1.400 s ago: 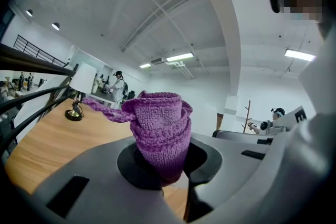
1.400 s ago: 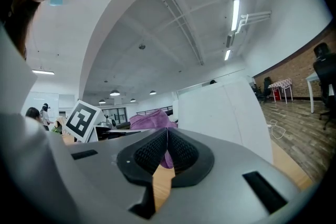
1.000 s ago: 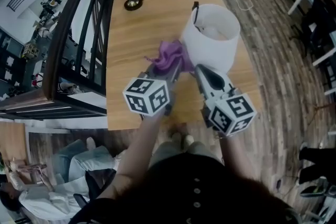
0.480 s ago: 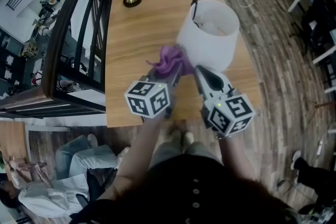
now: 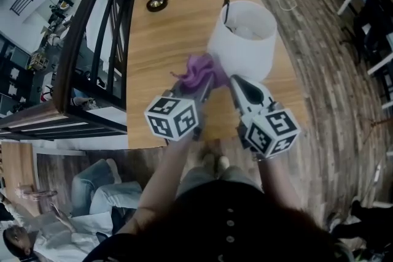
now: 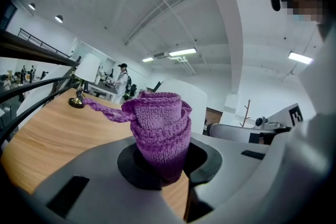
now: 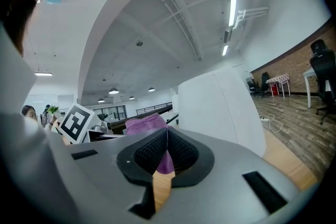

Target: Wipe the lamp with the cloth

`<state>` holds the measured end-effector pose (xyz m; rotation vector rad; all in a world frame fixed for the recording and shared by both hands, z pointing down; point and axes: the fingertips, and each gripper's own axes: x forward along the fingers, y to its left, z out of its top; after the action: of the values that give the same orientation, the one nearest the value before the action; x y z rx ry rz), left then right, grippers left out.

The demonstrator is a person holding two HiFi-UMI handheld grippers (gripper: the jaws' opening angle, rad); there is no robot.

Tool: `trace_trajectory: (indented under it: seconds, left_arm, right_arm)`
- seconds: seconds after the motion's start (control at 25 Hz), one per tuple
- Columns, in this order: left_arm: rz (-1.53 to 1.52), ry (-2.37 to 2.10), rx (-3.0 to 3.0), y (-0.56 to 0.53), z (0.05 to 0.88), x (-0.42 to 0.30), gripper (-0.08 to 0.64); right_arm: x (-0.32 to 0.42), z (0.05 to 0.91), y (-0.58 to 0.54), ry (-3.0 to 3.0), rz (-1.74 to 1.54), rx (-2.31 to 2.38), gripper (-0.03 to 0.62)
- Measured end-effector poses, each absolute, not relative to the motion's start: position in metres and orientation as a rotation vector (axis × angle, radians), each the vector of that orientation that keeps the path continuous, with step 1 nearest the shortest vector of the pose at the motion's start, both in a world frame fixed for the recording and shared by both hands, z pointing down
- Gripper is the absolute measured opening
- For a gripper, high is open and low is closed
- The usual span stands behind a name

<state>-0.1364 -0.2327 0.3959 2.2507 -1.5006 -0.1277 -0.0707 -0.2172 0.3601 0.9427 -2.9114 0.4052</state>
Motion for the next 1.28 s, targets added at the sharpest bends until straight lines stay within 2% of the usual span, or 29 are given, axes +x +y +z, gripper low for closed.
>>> trace_trajectory:
  seconds: [1.28]
  left_arm:
    - [-0.261, -1.412, 2.618, -0.249, 0.265, -0.074, 0.061]
  right_arm:
    - [-0.046, 0.279, -0.241, -3.040, 0.169, 1.027, 0.012]
